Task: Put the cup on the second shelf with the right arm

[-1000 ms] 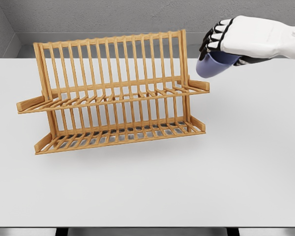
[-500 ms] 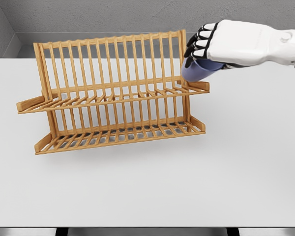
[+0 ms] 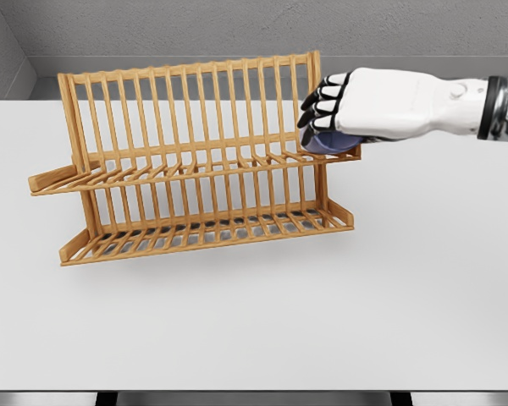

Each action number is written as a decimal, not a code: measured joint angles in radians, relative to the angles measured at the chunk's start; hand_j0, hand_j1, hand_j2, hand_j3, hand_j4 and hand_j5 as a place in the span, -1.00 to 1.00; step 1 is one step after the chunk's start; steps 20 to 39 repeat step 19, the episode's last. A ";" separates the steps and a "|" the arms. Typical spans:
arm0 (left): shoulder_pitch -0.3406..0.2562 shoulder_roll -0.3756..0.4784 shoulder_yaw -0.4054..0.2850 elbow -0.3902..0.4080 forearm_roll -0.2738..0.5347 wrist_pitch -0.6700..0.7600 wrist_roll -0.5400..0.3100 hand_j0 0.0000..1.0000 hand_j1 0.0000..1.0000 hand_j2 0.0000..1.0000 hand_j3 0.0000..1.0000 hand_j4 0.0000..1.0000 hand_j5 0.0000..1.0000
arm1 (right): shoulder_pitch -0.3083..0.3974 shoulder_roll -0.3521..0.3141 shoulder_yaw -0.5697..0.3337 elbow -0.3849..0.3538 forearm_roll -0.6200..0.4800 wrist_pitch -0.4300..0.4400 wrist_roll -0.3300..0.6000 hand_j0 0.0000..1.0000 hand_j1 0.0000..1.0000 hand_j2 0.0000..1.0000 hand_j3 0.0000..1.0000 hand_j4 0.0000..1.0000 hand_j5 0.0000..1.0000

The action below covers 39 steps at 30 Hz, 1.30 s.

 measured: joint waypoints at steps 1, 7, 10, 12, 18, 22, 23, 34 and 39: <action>0.000 0.000 0.000 0.000 0.000 0.000 0.000 1.00 1.00 1.00 1.00 1.00 1.00 | 0.000 0.000 0.003 0.000 0.002 -0.001 0.001 1.00 1.00 1.00 1.00 1.00 1.00; 0.000 0.000 0.000 0.000 0.000 0.000 0.000 1.00 1.00 1.00 1.00 1.00 1.00 | -0.009 -0.002 -0.119 0.000 -0.001 -0.002 0.002 1.00 1.00 1.00 1.00 1.00 1.00; 0.000 0.000 0.000 0.000 0.000 0.000 0.000 1.00 1.00 1.00 1.00 1.00 1.00 | 0.008 -0.005 -0.216 0.020 -0.005 -0.002 0.002 1.00 1.00 1.00 1.00 1.00 1.00; 0.000 0.000 0.000 0.000 0.000 0.000 0.000 1.00 1.00 1.00 1.00 1.00 1.00 | 0.073 -0.019 -0.252 0.092 -0.007 -0.002 0.002 1.00 1.00 1.00 1.00 1.00 1.00; 0.000 0.000 0.000 0.000 0.000 0.000 0.000 1.00 1.00 1.00 1.00 1.00 1.00 | 0.339 -0.024 -0.353 0.287 0.007 -0.004 0.003 1.00 1.00 1.00 1.00 1.00 1.00; -0.002 0.000 0.000 0.000 0.000 0.000 0.000 1.00 1.00 1.00 1.00 1.00 1.00 | 0.354 -0.011 -0.366 0.298 0.009 -0.004 0.003 1.00 1.00 1.00 1.00 1.00 1.00; -0.002 0.000 0.000 0.000 0.000 0.000 0.000 1.00 1.00 1.00 1.00 1.00 1.00 | 0.354 -0.011 -0.366 0.298 0.009 -0.004 0.003 1.00 1.00 1.00 1.00 1.00 1.00; -0.002 0.000 0.000 0.000 0.000 0.000 0.000 1.00 1.00 1.00 1.00 1.00 1.00 | 0.354 -0.011 -0.366 0.298 0.009 -0.004 0.003 1.00 1.00 1.00 1.00 1.00 1.00; -0.002 0.000 0.000 0.000 0.000 0.000 0.000 1.00 1.00 1.00 1.00 1.00 1.00 | 0.354 -0.011 -0.366 0.298 0.009 -0.004 0.003 1.00 1.00 1.00 1.00 1.00 1.00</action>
